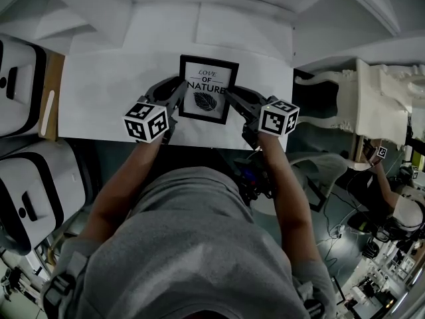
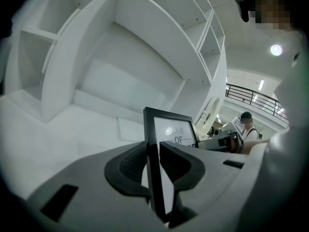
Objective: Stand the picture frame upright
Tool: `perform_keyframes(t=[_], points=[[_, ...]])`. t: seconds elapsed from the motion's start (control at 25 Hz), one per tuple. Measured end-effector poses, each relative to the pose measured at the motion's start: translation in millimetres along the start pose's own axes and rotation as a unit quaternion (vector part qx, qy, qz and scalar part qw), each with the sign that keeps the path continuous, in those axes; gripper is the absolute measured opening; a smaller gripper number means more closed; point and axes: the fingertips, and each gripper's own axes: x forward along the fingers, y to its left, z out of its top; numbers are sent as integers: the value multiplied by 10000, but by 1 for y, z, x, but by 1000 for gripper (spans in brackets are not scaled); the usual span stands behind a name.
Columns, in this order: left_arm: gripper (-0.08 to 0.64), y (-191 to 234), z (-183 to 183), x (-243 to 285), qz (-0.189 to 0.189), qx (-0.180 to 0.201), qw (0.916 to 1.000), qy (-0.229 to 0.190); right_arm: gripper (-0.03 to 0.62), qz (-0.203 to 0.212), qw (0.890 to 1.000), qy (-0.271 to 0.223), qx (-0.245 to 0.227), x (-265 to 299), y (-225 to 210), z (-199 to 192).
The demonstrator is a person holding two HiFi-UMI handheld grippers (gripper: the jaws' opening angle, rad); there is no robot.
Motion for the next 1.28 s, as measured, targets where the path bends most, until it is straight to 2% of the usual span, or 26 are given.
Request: perform_keyframes(t=[0.44, 0.76, 1.28], points=[[75, -26, 52, -4, -94, 282, 9988, -390, 84, 116, 9989, -284, -347, -18, 23, 46], [75, -34, 71, -16, -230, 312, 9965, -744, 84, 142, 9968, -538, -571, -24, 42, 57], [75, -51, 99, -41, -425, 615, 9906, -1148, 84, 50, 9909, -948, -954, -35, 78, 72]])
